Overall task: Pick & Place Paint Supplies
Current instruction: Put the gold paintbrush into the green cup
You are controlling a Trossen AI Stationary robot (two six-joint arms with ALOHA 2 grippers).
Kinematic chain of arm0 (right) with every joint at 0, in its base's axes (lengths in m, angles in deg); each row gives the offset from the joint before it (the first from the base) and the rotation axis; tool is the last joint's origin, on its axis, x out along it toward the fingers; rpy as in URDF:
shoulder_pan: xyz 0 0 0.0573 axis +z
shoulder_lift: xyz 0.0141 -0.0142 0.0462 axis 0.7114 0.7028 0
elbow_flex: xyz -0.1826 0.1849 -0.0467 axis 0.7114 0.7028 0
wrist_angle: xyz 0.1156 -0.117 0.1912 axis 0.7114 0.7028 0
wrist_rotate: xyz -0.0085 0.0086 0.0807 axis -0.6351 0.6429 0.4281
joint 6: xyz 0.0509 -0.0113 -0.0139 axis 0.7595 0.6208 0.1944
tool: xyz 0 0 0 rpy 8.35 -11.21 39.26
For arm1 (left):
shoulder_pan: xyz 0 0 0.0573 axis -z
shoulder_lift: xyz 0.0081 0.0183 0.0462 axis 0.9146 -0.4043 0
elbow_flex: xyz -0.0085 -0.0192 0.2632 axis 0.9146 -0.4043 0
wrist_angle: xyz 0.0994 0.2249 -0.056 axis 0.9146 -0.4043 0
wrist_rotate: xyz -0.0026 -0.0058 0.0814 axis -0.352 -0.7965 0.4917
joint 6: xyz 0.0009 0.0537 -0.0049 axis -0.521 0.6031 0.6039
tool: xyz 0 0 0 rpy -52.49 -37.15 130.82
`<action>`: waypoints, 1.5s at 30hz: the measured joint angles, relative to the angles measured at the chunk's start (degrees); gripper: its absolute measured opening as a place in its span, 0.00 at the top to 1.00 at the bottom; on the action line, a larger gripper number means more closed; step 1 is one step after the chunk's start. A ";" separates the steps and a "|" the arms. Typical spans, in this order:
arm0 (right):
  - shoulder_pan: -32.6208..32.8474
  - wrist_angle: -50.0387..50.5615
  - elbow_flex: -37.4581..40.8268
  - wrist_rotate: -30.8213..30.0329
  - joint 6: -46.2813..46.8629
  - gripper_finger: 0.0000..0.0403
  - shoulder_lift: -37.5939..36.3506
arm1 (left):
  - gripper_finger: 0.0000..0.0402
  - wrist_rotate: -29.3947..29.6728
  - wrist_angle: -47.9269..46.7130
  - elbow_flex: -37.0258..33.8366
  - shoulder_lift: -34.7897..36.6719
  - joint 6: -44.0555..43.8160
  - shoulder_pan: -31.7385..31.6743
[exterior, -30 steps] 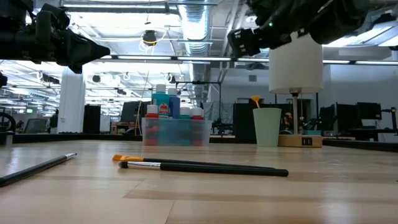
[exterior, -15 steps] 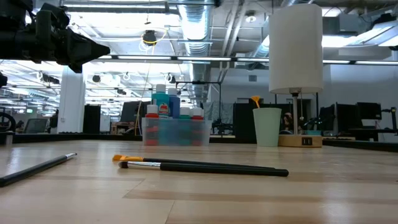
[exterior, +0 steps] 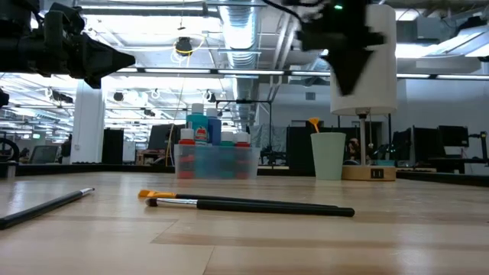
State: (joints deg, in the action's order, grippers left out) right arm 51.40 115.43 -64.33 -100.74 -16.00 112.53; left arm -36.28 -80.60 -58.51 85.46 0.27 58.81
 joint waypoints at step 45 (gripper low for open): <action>6.55 -16.55 48.91 24.37 22.22 0.86 0.10 | 1.00 -0.01 0.44 0.00 0.00 0.01 0.00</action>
State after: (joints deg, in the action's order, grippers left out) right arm 57.95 98.88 -15.42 -76.37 6.22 112.63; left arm -36.30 -80.16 -58.51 85.46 0.28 58.81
